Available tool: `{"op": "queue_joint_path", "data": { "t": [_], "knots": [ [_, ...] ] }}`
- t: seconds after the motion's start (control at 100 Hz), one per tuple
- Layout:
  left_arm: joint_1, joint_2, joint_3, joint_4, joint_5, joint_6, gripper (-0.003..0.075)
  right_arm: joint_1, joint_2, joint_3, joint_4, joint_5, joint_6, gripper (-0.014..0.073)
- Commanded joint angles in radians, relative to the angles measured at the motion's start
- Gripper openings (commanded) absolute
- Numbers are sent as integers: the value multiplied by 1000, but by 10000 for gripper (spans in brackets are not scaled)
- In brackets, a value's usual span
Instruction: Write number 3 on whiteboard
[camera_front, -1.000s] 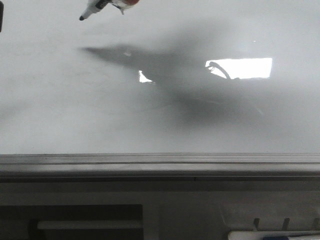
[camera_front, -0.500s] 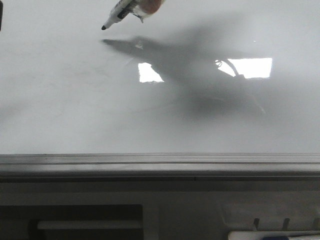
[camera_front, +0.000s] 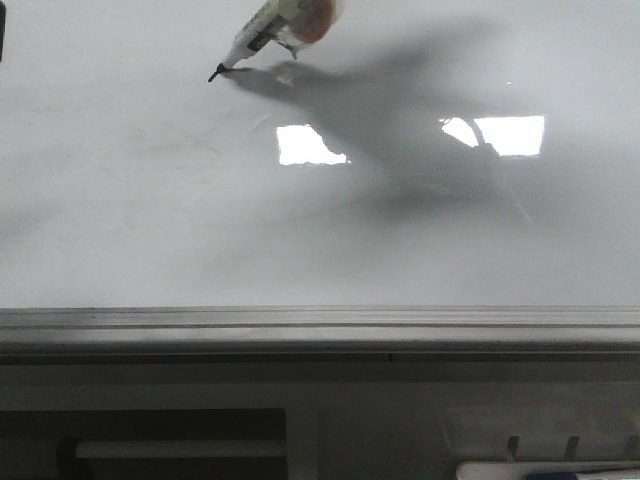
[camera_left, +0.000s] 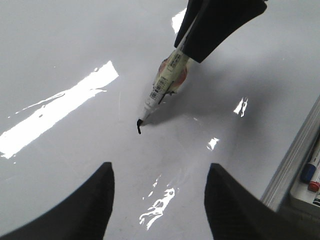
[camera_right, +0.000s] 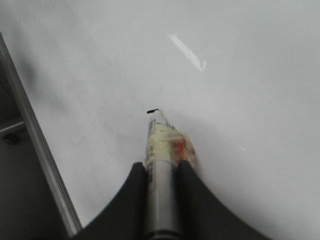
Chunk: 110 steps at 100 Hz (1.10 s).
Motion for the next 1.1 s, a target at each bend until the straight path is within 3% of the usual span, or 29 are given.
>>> {"op": "queue_joint_path", "data": {
  "t": [0.0,0.26,0.69,0.87,1.09],
  "knots": [
    [0,-1,-25,-16,-70,-12,375,-29,-40,-32,-16,-67,5,-41],
    [0,-1,-25,-16,-70,-12,375,-34,-65,-23,-25,73,6,-41],
    [0,-1,-25,-16,-83,-12,375,18,-2,-10,-26,71,17,-41],
    [0,-1,-25,-16,-83,-12,375,16,-43,-10,-141,117,113,-41],
    [0,-1,-25,-16,-83,-12,375,39,-35,-10,-147,194,131,-41]
  ]
}}
